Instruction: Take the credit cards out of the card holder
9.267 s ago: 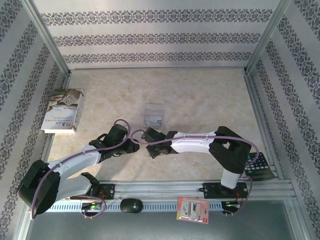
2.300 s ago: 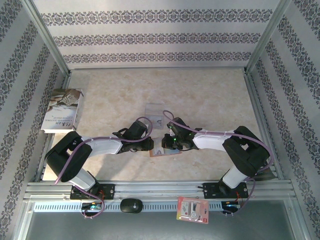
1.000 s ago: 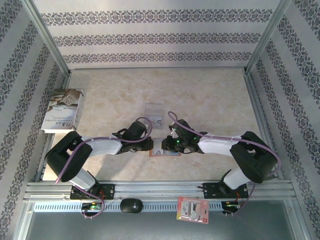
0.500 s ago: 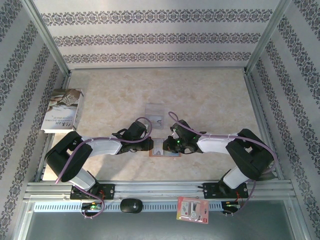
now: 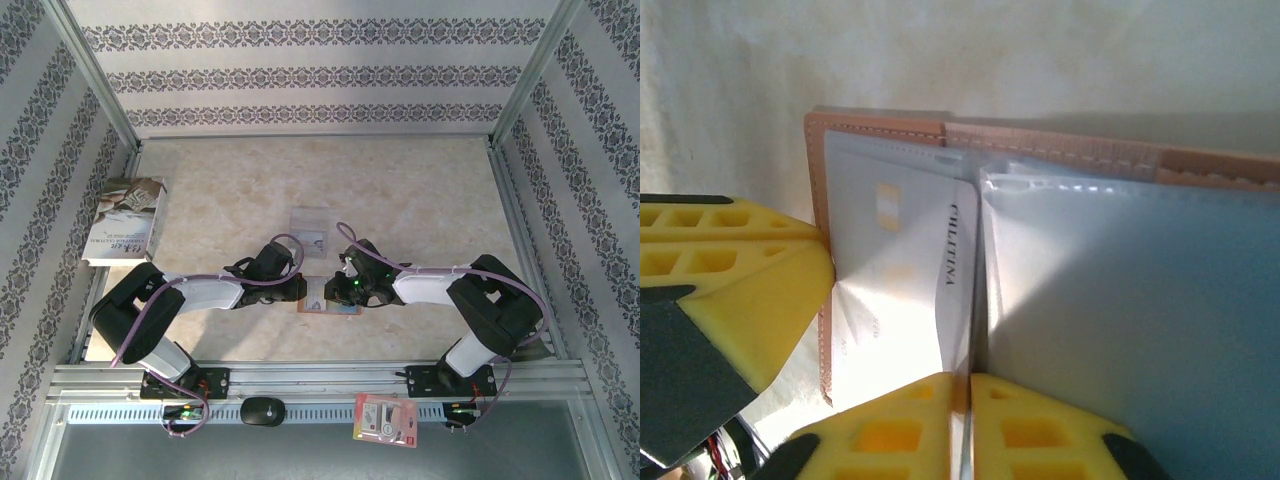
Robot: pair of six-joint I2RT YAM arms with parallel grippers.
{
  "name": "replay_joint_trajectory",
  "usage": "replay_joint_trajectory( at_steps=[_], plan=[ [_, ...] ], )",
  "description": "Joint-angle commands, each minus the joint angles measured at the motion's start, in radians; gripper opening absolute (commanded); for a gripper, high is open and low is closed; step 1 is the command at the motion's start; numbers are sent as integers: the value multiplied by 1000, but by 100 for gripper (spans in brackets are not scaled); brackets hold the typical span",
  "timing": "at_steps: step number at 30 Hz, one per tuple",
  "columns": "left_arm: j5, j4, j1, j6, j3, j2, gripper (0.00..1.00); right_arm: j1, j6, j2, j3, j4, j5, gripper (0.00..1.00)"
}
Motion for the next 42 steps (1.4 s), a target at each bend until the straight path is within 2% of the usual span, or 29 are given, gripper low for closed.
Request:
replay_joint_trajectory(
  at_steps=[1, 3, 14, 19, 23, 25, 33, 36, 41, 42],
  plan=[
    [2, -39, 6, -8, -37, 32, 11, -3, 17, 12, -21, 61, -6, 5],
    [-4, -45, 5, -5, -42, 28, 11, -4, 17, -7, -31, 55, 11, 0],
    [-7, -48, 7, -2, -45, 24, 10, -19, 18, -98, -84, -18, 97, 0],
    [-5, -45, 7, -4, -46, 23, 10, -21, -1, -110, -73, -43, 97, 0],
    [1, -44, 7, -6, -42, 26, 10, -19, -15, -102, -58, -19, 77, 18],
    [1, -41, 7, -6, -43, 27, 10, -20, -21, -100, -51, -18, 74, 23],
    [9, -33, 7, -8, -43, 34, 10, -18, -14, -47, -38, 20, 36, 26],
    [13, -29, 6, -11, -44, 38, 9, -17, -14, -39, -35, 24, 32, 22],
    [-3, -39, 7, -10, -53, 21, 9, -21, -23, -70, -46, -7, 62, 1],
    [-4, -40, 9, -10, -55, 19, 9, -25, -25, -81, -51, -12, 68, 0]
  ],
)
